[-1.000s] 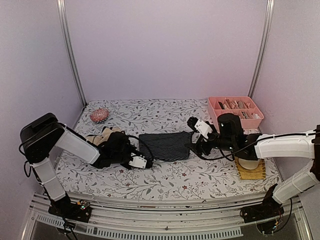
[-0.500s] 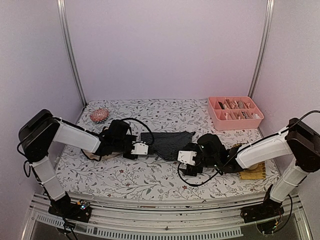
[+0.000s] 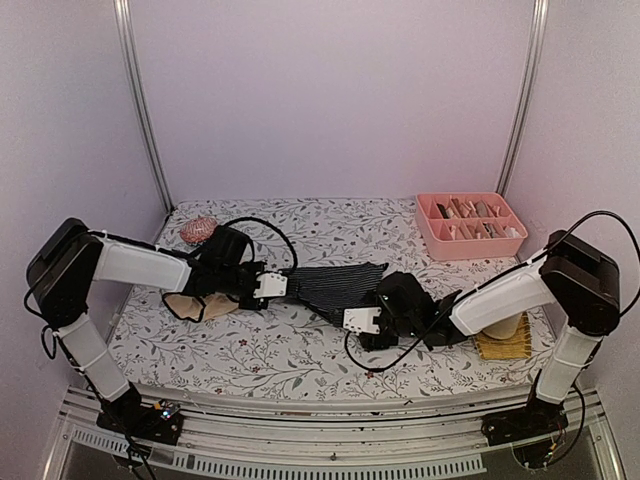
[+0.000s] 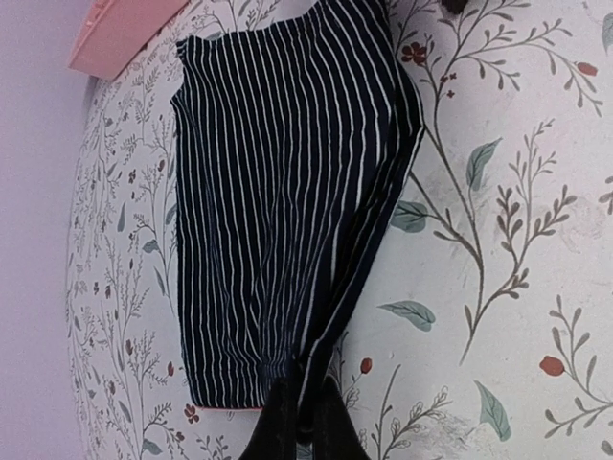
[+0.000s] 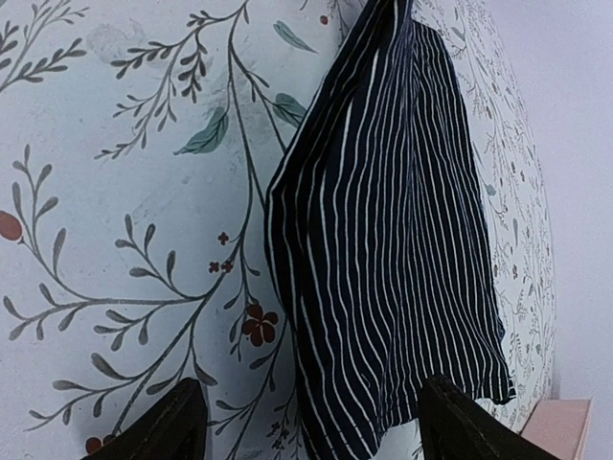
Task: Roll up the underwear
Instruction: Pick up the underwear from the center of the board.
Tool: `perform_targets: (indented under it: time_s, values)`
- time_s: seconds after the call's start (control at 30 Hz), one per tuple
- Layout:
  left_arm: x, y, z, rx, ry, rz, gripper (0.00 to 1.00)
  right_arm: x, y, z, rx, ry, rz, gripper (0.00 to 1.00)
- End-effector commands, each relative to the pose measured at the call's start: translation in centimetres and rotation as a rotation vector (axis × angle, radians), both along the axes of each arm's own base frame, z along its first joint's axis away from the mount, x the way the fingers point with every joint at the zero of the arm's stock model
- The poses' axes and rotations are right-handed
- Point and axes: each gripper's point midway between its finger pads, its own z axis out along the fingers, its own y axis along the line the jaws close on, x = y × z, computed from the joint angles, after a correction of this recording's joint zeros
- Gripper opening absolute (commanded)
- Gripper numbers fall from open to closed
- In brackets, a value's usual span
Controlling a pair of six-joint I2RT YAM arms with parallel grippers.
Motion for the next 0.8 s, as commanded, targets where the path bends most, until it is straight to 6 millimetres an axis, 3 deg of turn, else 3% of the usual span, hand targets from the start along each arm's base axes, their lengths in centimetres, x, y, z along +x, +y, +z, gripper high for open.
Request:
perform_targets:
  time_s: [0.0,0.1,0.2,0.33,0.47,0.63,0.77]
  values:
    - [0.3,-0.3,1.9,-0.044,0.028,-0.002,0.00,0.8,0.3,-0.4,-0.065,-0.046,-0.008,0.78]
    - [0.3,-0.3,2.1,-0.050,0.028,0.000,0.00,1.7,1.0,-0.6,-0.097,-0.073,-0.026,0.80]
    - [0.4,-0.2,2.1,-0.053,0.031,0.004,0.00,1.6,3.4,-0.3,-0.048,-0.028,-0.019,0.84]
    - [0.4,-0.1,2.0,-0.057,0.033,0.010,0.00,0.2,6.9,-0.3,0.048,0.050,0.009,0.87]
    - [0.4,-0.1,2.0,-0.060,0.034,0.012,0.00,0.1,8.8,-1.0,0.103,0.088,-0.020,0.88]
    - [0.5,-0.2,2.5,-0.075,0.035,0.009,0.00,1.6,8.8,-2.4,0.128,0.034,-0.133,0.88]
    - [0.4,-0.1,2.5,-0.075,0.039,0.008,0.00,2.7,7.3,-3.5,0.093,-0.037,-0.207,0.84]
